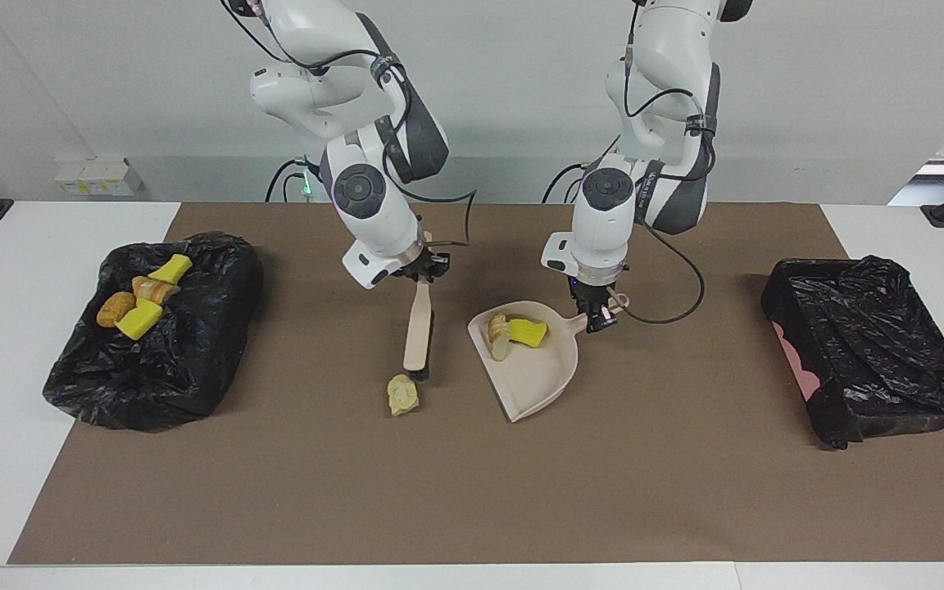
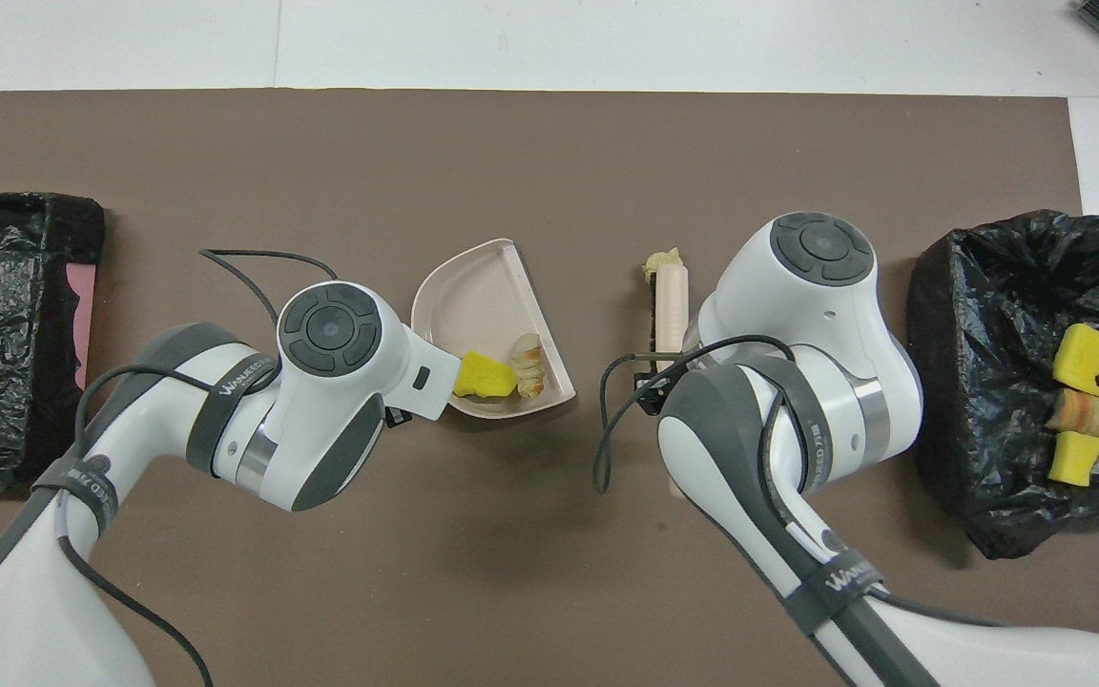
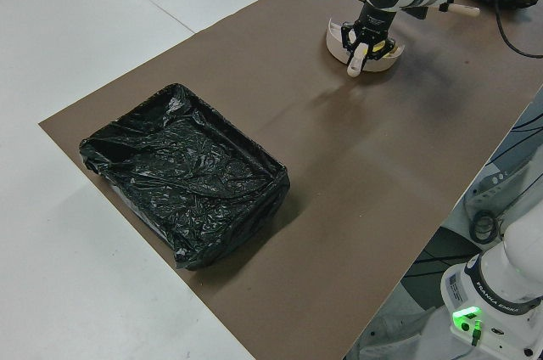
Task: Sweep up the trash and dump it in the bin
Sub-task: 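Sweep the last bread chunk into the dustpan with the right gripper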
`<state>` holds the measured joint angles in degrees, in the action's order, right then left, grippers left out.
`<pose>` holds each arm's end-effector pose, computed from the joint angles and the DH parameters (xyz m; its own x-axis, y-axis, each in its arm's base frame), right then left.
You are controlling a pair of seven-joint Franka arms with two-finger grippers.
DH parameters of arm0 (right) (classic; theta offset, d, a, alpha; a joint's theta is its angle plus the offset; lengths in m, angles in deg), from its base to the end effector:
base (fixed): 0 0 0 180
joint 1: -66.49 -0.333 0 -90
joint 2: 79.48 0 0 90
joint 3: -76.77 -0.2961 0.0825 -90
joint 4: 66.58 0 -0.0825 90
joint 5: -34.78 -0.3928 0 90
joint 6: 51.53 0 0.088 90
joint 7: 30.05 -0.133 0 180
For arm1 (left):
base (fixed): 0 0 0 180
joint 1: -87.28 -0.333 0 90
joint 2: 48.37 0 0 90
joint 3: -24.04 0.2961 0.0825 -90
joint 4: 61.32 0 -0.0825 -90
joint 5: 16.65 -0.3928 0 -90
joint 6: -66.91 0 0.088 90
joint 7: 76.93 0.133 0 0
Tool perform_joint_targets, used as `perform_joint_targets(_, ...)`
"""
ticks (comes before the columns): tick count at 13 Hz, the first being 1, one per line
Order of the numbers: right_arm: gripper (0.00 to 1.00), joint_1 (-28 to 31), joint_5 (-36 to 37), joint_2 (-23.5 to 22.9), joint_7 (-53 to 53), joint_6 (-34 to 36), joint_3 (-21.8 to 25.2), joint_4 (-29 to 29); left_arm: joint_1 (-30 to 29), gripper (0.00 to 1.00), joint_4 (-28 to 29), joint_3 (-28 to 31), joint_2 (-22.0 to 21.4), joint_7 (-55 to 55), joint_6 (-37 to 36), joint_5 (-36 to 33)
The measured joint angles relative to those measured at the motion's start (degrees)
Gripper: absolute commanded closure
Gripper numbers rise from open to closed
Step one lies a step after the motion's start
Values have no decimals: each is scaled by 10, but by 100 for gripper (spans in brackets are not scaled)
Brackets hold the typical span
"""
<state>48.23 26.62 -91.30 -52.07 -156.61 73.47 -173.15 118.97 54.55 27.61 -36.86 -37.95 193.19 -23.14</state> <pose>0.5358 0.2269 0.3434 0.9623 -0.0535 -0.2669 -0.0663 -0.9970 -0.0394 0.5212 -0.2718 0.2997 0.3260 -0.9418 -0.0819 -0.9447 -0.3214 -0.0652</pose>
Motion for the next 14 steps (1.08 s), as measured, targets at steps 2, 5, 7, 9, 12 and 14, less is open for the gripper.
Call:
perform_joint_targets(2, 100, 12, 58, -1, 21, -2, 0, 0, -2, 100, 0, 0, -1, -12, 0, 0)
perform_joint_targets(5, 100, 55, 113, -15, 92, -24, 1, -1, -7, 100, 1, 0, -1, -45, 0, 0)
perform_joint_targets(7, 100, 60, 122, -38, 114, -60, 1, -9, -7, 100, 1, 0, -1, -55, 0, 0)
perform_joint_targets(9, 100, 40, 122, -58, 114, -84, -6, -12, -7, 100, 1, 0, -1, -58, 0, 0)
perform_joint_targets(12, 100, -14, 106, -60, 114, -91, -14, -11, -7, 100, 1, 0, -1, -59, 0, 0)
perform_joint_targets(14, 100, -56, 73, -60, 113, -108, -16, -12, -7, 100, 1, 0, -1, -59, 0, 0)
